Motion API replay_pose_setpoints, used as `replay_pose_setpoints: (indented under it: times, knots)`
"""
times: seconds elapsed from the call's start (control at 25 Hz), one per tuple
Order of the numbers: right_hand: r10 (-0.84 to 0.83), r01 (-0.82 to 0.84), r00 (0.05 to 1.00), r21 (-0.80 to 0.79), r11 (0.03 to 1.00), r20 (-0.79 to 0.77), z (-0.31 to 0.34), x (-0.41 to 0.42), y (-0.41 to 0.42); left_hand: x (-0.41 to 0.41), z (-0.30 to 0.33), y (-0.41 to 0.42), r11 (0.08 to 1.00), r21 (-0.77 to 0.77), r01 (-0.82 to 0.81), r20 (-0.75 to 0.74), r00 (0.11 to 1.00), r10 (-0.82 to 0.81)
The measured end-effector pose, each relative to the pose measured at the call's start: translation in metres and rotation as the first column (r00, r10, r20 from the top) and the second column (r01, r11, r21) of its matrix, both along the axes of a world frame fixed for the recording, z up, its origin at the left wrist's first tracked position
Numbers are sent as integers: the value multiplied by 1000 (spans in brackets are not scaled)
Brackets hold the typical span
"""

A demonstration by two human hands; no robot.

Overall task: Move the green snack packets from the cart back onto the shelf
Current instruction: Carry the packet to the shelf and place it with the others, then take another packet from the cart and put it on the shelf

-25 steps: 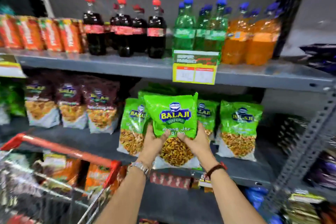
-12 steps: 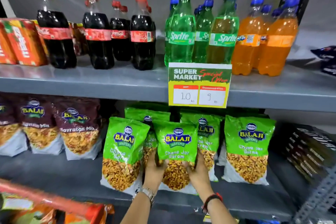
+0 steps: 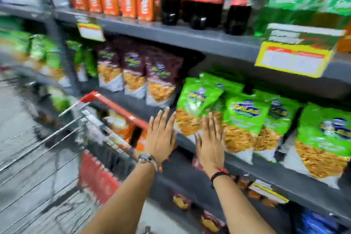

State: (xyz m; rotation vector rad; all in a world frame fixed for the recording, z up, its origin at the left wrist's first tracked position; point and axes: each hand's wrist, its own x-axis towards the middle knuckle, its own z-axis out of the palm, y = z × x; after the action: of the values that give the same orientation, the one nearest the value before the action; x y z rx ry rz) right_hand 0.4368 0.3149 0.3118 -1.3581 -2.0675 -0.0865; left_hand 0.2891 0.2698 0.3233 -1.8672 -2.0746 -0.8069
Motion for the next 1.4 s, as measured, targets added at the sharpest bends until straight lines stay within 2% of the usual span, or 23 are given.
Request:
replay_pose_setpoints:
  times: [0.12, 0.2, 0.28, 0.36, 0.48, 0.52, 0.6, 0.68, 0.76, 0.88, 0.96, 1.0, 1.04, 1.08, 1.16, 1.24, 1.32, 1.4]
  knots:
    - [228, -227, 974, -54, 972, 16, -2, -87, -37, -87, -15, -81, 965, -128, -229, 87, 967, 241]
    - [401, -392, 912, -98, 915, 89, -8, -150, -72, -138, -29, -143, 901, -205, -382, 113, 905, 409]
    - [597, -568, 780, -185, 802, 190, -22, -210, -116, -180, -54, -209, 808, -284, -516, 127, 815, 565]
    - [746, -681, 627, -308, 664, 224, -44, -264, -153, -213, -83, -263, 738, -304, -603, 139, 738, 660]
    - [846, -733, 460, -421, 534, 272, -99, -336, -198, -249, -128, -328, 613, -427, -665, 183, 601, 778]
    - [881, -721, 384, -507, 472, 275, -118, -358, -215, -264, -147, -349, 565, -476, -674, 207, 539, 817]
    - [927, -664, 263, -648, 375, 267, -160, -387, -243, -285, -181, -387, 453, -587, -670, 217, 409, 886]
    - [946, -566, 190, -758, 324, 263, -204, -410, -269, -301, -221, -419, 359, -696, -622, 225, 286, 931]
    - [956, -472, 196, -834, 286, 217, -233, -417, -287, -300, -250, -434, 339, -755, -560, 310, 151, 939]
    - [963, -240, 238, -952, 188, 130, -290, -426, -310, -300, -315, -445, 365, -849, -381, 459, -192, 867]
    - [949, -97, 314, -994, 48, 15, -319, -428, -317, -297, -360, -447, 413, -875, -253, 484, -425, 765]
    - [929, -41, 367, -999, -27, -41, -334, -429, -320, -295, -380, -448, 458, -858, -231, 505, -540, 673]
    - [909, -11, 410, -997, -81, -79, -348, -429, -322, -293, -391, -447, 484, -840, -244, 519, -618, 591]
    - [891, 6, 444, -994, -105, -91, -357, -430, -325, -294, -385, -445, 476, -829, -295, 539, -649, 537]
    - [855, 21, 509, -991, -130, -102, -372, -432, -328, -298, -383, -443, 449, -812, -374, 575, -647, 501]
    - [820, -6, 560, -991, -135, -116, -379, -436, -330, -305, -374, -438, 394, -833, -389, 553, -567, 610]
    - [802, -39, 592, -997, -72, -81, -379, -438, -330, -308, -366, -434, 378, -847, -373, 523, -464, 715]
    - [768, -46, 638, -998, -41, -61, -372, -439, -328, -307, -354, -429, 413, -832, -371, 554, -500, 666]
